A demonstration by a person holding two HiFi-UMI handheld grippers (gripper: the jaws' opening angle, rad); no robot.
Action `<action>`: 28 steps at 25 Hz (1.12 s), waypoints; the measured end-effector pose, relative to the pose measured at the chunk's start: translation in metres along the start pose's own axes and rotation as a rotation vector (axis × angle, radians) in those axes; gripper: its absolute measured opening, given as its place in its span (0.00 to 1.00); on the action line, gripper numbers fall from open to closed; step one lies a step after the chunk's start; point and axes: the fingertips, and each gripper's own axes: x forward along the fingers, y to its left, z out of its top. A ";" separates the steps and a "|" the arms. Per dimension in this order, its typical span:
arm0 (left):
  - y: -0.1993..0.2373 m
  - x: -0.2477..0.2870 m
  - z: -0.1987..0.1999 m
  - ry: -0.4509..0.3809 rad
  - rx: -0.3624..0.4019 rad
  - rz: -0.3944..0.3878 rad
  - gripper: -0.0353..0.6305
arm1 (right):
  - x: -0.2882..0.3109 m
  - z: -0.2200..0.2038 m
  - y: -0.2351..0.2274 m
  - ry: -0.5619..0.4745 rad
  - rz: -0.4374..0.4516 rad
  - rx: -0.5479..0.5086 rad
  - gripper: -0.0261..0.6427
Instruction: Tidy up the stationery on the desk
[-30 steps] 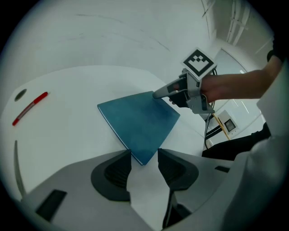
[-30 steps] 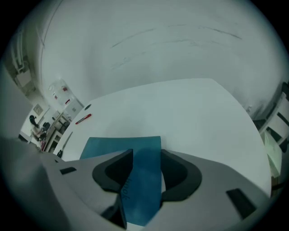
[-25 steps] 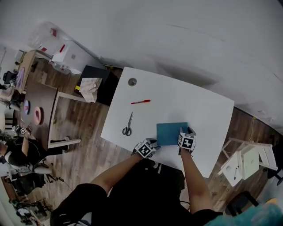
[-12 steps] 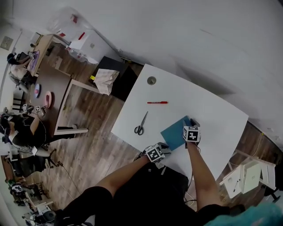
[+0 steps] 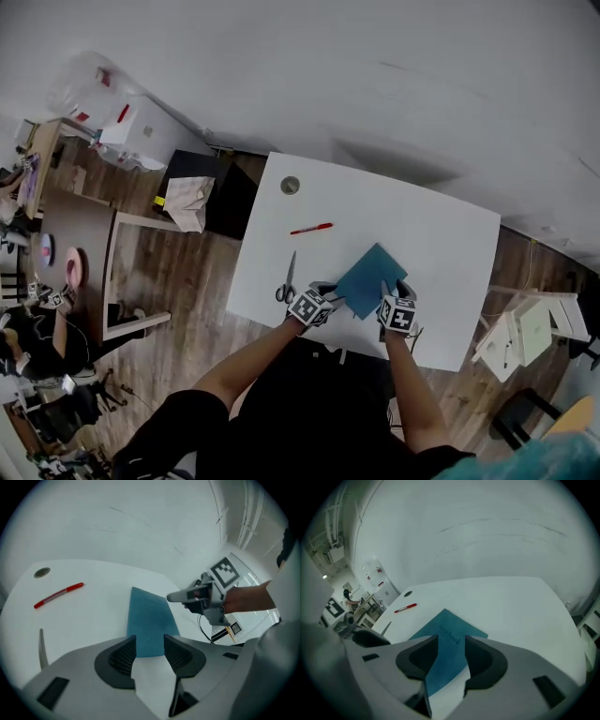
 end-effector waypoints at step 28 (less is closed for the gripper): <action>0.036 0.023 -0.006 0.033 0.002 -0.027 0.29 | 0.010 -0.080 0.031 0.049 -0.061 0.234 0.31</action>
